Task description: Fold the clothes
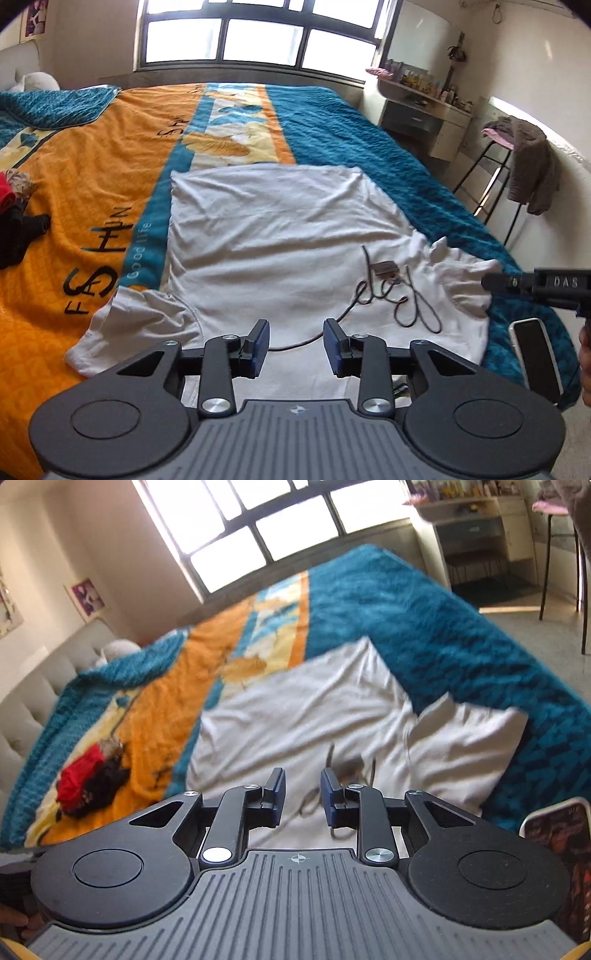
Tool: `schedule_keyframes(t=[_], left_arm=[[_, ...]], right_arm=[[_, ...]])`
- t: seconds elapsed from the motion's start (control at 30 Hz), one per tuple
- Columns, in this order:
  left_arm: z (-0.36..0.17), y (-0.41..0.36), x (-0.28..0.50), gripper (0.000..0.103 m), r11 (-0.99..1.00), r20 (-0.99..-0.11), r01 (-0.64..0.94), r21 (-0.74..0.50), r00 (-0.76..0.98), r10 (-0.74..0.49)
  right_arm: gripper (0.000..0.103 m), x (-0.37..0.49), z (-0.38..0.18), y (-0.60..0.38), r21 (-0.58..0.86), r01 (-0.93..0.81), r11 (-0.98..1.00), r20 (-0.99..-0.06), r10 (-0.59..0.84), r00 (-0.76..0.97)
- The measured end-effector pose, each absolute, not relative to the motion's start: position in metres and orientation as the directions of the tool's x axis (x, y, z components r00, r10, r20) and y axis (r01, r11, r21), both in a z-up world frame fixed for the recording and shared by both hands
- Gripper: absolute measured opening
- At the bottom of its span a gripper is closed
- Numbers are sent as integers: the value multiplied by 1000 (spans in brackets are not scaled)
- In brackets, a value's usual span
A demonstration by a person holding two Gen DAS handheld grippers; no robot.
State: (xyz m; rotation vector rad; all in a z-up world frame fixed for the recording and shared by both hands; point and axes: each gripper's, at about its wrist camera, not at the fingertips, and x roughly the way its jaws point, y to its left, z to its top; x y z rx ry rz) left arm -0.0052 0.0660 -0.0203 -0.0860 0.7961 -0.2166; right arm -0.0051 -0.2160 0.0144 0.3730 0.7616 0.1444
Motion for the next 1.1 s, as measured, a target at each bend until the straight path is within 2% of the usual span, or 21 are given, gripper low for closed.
schedule_keyframes(t=[0.03,0.07,0.13,0.2,0.4,0.57,0.7,0.83,0.9,1.0,1.1], left_arm=[[-34,62,0,27,981,-721,126,-149,665,-195],[-44,58,4,20,984,-738,108,-141,651,-177],[-64,49,10,18,990,-771,74,-122,621,-142],[-84,40,17,17,994,-801,40,-102,589,-106],[-111,26,1,19,998,-805,64,-13,591,-48],[-103,22,-24,19,993,-816,116,34,576,-39],[-84,22,-35,19,989,-825,143,27,562,-59],[-67,22,-26,22,992,-795,122,-17,601,-88],[-62,20,-19,34,993,-777,117,-31,621,-98],[-54,16,-9,34,993,-750,110,-52,652,-112],[-67,10,0,34,992,-767,103,-69,630,-119]], right_arm=[[28,1,-7,-206,361,11,933,-695,261,669],[28,8,-28,-196,326,12,945,-735,245,632],[28,17,-57,-181,241,14,970,-778,185,600],[28,21,-71,-173,195,0,981,-789,157,594],[28,20,-93,-165,119,-55,991,-810,129,572],[25,-18,-104,-178,76,-79,994,-813,107,573],[26,-43,-90,-186,74,-80,994,-800,107,591],[37,-44,-72,-202,184,-37,982,-771,167,614],[41,-40,-63,-209,241,-22,970,-748,200,633],[46,-30,-56,-213,242,-13,970,-734,192,652],[45,-16,-59,-210,217,-21,976,-744,179,643]])
